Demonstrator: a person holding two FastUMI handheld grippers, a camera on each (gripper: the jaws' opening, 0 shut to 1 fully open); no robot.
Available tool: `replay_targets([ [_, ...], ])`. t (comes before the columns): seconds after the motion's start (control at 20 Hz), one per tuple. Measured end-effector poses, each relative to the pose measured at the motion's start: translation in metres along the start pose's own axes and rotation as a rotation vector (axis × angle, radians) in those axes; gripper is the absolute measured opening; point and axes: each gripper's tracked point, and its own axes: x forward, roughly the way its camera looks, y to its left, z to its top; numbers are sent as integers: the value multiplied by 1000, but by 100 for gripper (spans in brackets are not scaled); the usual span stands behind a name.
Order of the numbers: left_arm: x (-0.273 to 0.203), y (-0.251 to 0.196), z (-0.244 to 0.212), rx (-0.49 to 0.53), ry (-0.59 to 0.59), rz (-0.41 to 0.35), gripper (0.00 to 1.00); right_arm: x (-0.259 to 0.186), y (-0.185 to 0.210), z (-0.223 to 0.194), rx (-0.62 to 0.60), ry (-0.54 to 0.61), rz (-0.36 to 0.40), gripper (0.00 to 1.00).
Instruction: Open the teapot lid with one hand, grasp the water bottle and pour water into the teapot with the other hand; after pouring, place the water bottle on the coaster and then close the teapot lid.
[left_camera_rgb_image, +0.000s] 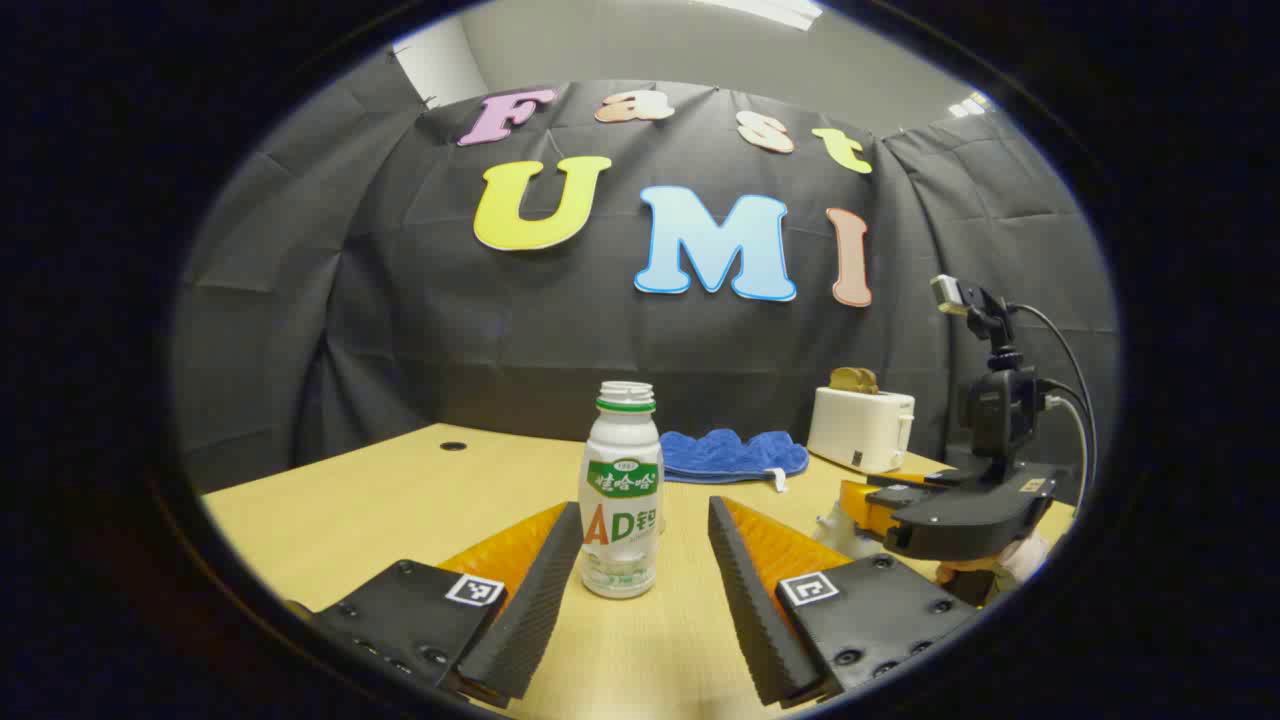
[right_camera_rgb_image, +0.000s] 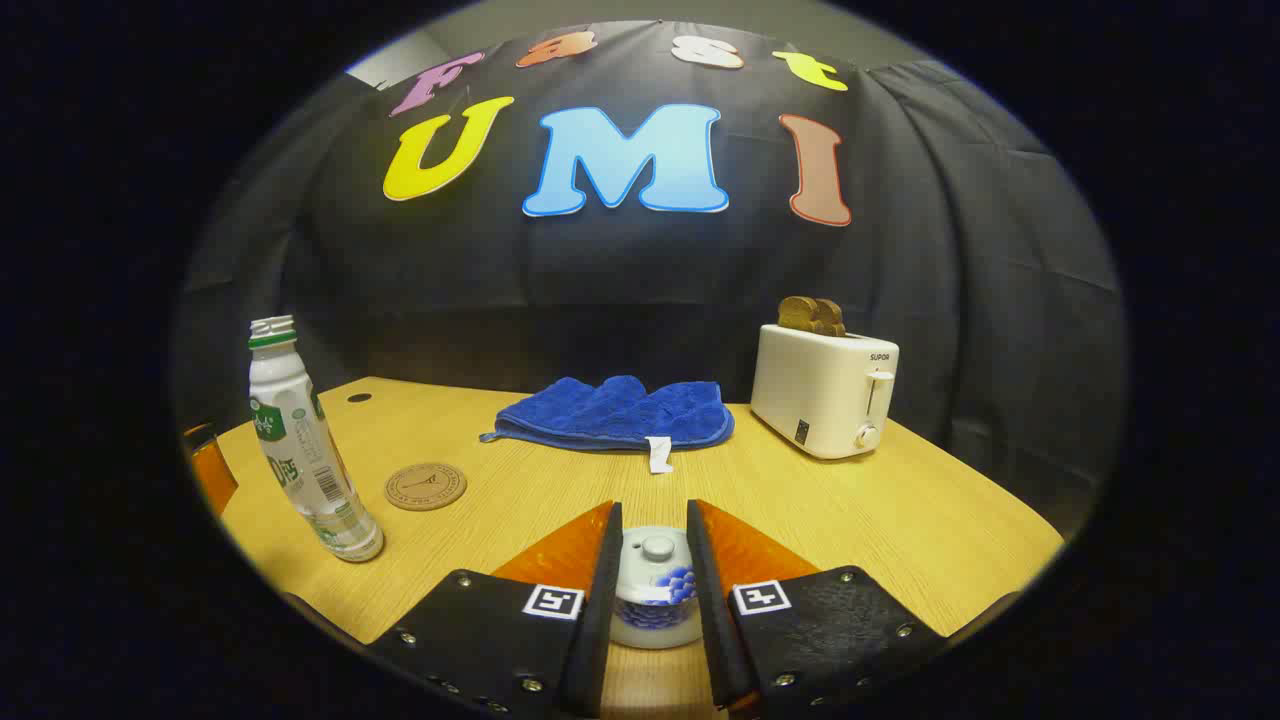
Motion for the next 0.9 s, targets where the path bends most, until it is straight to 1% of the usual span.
replay_targets([
  [0.05, 1, 0, -2, -4, 2, -1, 87, 8, 2, -1, 0, -15, 18, 40],
  [0.1, 2, 0, -3, -4, 5, -2, 87, 25, -6, -5, 16, -19, -5, 28],
  [0.15, 2, 0, -5, -2, 7, -2, 87, 4, -4, 3, 10, -18, -4, 15],
  [0.3, 2, 0, -7, -2, 15, -2, 86, 1, -2, 3, -59, -9, -12, 16],
  [0.9, 4, -1, -11, 6, 28, -3, 87, 2, -2, 4, -49, -28, 8, 16],
])
